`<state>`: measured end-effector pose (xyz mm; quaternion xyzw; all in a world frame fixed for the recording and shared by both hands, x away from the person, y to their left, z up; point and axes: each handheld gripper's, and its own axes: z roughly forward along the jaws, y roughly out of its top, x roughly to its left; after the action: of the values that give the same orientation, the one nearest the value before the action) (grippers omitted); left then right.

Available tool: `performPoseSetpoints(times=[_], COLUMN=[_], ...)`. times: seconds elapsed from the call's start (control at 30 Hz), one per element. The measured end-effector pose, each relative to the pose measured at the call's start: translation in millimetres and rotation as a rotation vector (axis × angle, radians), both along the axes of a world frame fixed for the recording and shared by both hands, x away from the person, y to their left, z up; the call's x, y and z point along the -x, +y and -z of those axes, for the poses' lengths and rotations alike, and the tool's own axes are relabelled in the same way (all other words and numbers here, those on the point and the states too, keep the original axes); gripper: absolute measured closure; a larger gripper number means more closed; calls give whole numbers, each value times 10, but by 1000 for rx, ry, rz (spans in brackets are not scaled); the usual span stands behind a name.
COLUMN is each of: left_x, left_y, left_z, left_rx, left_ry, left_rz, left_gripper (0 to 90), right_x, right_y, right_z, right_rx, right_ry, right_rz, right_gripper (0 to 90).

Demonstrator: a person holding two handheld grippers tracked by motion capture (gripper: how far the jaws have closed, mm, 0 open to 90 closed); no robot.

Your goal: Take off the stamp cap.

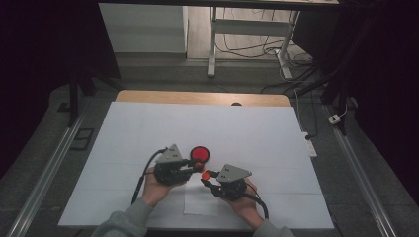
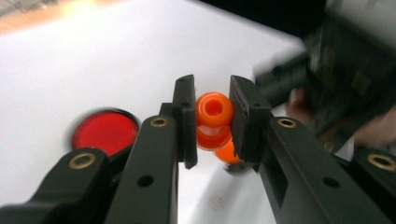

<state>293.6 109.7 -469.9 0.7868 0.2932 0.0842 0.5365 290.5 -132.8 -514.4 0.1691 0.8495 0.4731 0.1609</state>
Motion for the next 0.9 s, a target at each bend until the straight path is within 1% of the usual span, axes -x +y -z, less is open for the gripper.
performPoseSetpoints(times=[0.03,0.07,0.1,0.13,0.23,0.3,0.43,0.7,0.73,0.9], left_x=[0,-5,-1,7,14,11,4,-1,0,4], left_y=[0,66,93,92,31,15,48,59,61,67], left_z=[0,-12,-2,24,50,48,49,49,48,44], left_rx=[0,4,-9,-15,-28,-27,-33,-46,-46,-48], left_ry=[0,1,5,11,15,20,26,38,38,36], left_rz=[0,7,13,14,35,48,41,40,41,35], left_gripper=[732,732,731,731,730,730,729,729,729,729], right_x=[1,1,-2,-1,3,4,-17,-37,-39,-43], right_y=[-25,-25,-40,-35,-29,-40,-97,-169,-179,-245], right_z=[30,30,25,-68,-84,-76,-68,-50,-50,-54], right_rx=[-8,-8,-37,-48,-39,-40,-52,-53,-56,-65], right_ry=[4,4,11,-10,-21,-17,-10,-9,-3,-2], right_rz=[18,18,15,15,13,17,25,43,48,66], right_gripper=[652,652,652,652,651,651,651,650,650,649])
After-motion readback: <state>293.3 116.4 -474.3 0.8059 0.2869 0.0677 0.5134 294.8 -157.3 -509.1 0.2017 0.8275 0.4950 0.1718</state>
